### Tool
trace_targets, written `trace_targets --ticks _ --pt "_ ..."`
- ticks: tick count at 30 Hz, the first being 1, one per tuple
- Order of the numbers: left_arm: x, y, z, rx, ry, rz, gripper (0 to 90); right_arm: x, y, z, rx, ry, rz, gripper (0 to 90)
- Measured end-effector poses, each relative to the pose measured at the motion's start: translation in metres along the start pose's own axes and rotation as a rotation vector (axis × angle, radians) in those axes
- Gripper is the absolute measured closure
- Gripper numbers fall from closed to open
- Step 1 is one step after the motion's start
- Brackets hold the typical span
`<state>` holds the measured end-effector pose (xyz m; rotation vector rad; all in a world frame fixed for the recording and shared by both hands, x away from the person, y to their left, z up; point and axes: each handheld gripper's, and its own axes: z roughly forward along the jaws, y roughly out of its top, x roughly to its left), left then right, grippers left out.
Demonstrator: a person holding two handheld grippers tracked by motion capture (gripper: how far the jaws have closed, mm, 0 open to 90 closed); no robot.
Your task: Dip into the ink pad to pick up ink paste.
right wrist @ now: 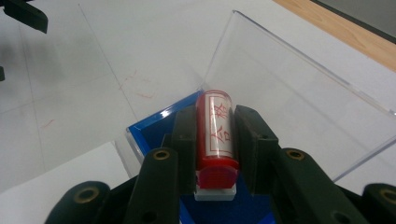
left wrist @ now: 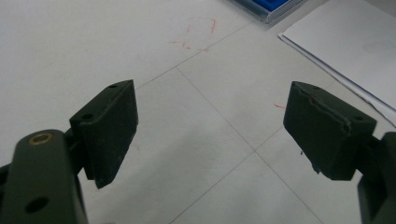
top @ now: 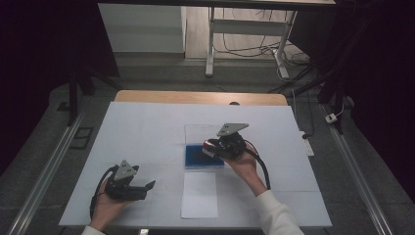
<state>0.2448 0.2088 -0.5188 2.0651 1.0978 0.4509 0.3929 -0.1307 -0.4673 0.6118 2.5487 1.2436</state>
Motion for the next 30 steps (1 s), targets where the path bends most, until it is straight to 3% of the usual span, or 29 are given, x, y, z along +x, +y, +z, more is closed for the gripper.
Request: trace_targets --ticks 10,30 --pt "0.001 -0.001 0.000 0.002 -0.004 -0.004 17.9 0.001 -0.004 0.008 0.035 -0.008 -0.002 70.2" --pt "0.002 -0.002 0.003 0.018 -0.007 0.000 18.0 0.005 -0.009 0.021 0.037 -0.003 -0.016 70.2"
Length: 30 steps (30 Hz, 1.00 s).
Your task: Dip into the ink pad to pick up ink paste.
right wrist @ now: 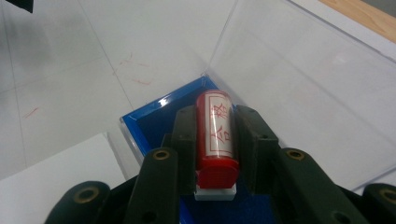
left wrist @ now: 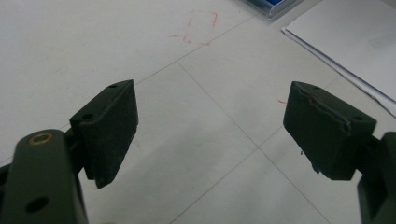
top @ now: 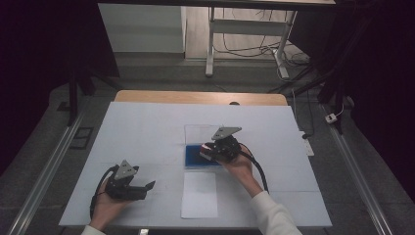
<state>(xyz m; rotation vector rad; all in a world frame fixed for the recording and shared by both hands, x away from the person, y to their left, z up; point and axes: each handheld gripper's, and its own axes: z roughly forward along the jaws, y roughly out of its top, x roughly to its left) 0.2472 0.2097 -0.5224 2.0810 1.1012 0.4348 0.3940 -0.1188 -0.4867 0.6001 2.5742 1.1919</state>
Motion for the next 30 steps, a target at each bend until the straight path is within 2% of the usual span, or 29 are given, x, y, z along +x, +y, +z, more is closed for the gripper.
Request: trace_targets --ticks 23,28,30 --pt "0.0017 -0.0007 -0.0002 -0.001 0.003 -0.007 18.2 0.0021 -0.0014 0.0057 0.029 -0.021 -0.022 70.2" --pt "0.0017 -0.0006 -0.0012 -0.005 0.002 -0.007 18.2 0.0007 -0.0016 0.0061 0.031 -0.011 -0.003 70.3" --pt "0.0034 -0.0007 -0.0020 -0.007 0.002 -0.010 18.2 0.0006 0.0001 0.0057 0.054 -0.013 -0.002 70.4"
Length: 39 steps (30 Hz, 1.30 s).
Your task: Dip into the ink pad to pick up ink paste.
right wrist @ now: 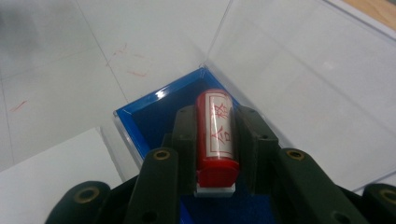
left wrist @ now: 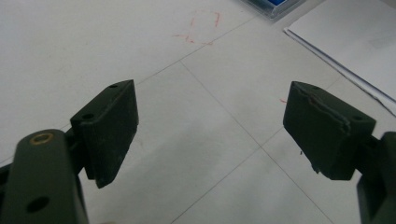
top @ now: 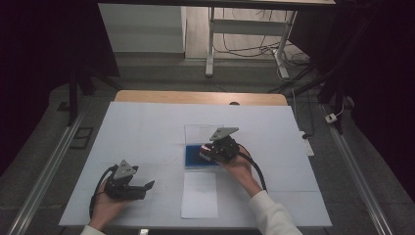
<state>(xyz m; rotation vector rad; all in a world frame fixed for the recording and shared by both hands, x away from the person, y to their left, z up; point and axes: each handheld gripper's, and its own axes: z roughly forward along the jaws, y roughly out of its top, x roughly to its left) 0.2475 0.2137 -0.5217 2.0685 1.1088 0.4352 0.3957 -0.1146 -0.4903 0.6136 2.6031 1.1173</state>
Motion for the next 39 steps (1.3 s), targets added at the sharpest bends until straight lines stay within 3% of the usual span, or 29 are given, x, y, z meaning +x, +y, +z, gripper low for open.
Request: trace_targets --ticks 8,14,25,29,39 --pt "0.002 0.000 0.000 -0.002 -0.002 0.002 18.2 0.000 0.012 0.002 0.095 -0.003 0.008 70.4" --pt "0.002 0.000 0.000 -0.002 -0.004 0.004 18.2 0.000 0.013 0.003 0.109 -0.006 0.026 70.7" --pt "0.000 0.000 0.000 0.002 0.002 0.006 18.2 0.007 0.013 0.006 0.139 -0.045 -0.020 71.1" --pt "0.001 0.000 0.000 0.003 0.002 0.005 18.2 0.007 0.011 0.005 0.125 -0.046 -0.019 71.1" --pt "0.001 -0.001 0.001 0.011 0.004 0.006 18.2 0.007 0.014 0.006 0.154 -0.056 -0.029 71.0"
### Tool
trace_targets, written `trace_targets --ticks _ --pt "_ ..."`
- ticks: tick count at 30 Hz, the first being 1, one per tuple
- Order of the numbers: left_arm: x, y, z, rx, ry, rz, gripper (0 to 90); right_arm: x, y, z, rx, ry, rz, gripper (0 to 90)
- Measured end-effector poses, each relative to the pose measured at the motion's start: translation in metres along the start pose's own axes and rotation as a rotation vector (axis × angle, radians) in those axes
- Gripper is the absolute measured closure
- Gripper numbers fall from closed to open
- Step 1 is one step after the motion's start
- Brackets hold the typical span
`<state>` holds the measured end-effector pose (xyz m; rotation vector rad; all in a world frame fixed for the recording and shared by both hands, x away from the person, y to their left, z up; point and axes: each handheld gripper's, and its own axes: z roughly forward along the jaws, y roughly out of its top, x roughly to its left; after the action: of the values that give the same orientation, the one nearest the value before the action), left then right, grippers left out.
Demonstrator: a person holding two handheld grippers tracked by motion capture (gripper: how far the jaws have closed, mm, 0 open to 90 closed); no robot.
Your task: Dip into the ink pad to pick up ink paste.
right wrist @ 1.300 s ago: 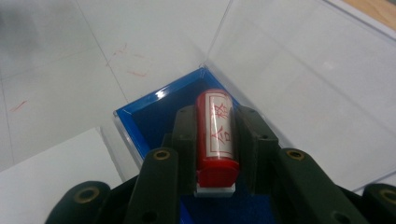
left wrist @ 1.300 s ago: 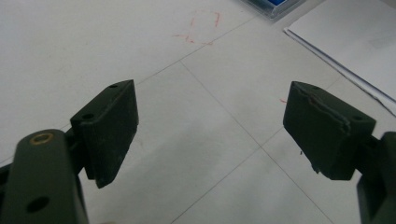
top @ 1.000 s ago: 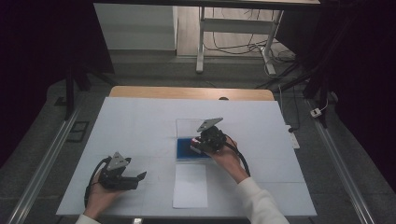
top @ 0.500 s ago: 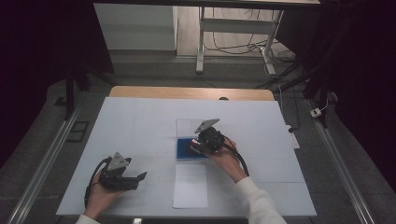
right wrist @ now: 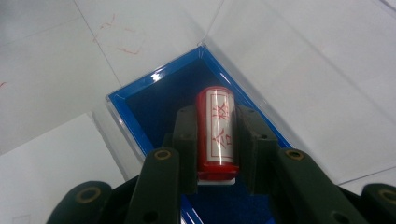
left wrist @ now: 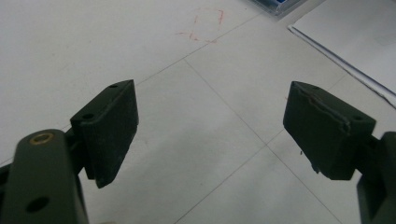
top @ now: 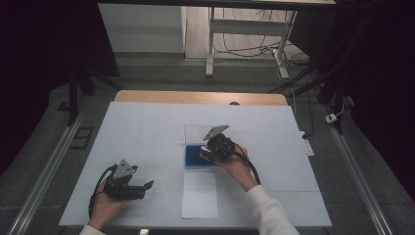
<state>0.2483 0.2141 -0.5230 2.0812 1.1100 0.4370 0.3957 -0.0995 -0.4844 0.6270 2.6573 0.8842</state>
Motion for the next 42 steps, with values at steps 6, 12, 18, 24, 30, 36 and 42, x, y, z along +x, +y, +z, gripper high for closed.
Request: trace_targets --ticks 6,12,18,24,30,36,42 --pt "0.000 0.000 0.000 0.000 0.001 -0.002 18.2 0.000 -0.004 0.001 -0.031 0.015 0.005 71.0" --pt "0.000 0.000 0.000 0.001 0.002 -0.003 18.2 0.002 -0.005 0.001 -0.040 0.002 0.000 71.1" --pt "-0.001 0.000 0.001 0.005 0.003 0.001 18.2 0.002 -0.006 0.001 -0.043 0.002 0.004 71.1" --pt "0.000 0.000 -0.001 -0.003 0.005 -0.004 18.2 0.002 -0.004 0.000 -0.051 0.004 -0.005 70.7" --pt "-0.001 0.000 -0.001 -0.006 0.000 0.000 18.2 -0.005 0.001 -0.023 -0.197 0.044 0.070 70.6" --pt "0.000 -0.001 -0.001 -0.003 0.001 -0.003 18.1 -0.006 0.005 -0.028 -0.206 0.057 0.079 70.5" --pt "0.000 0.000 -0.001 -0.004 0.000 -0.001 18.2 -0.003 0.006 -0.021 -0.177 0.054 0.075 70.5"
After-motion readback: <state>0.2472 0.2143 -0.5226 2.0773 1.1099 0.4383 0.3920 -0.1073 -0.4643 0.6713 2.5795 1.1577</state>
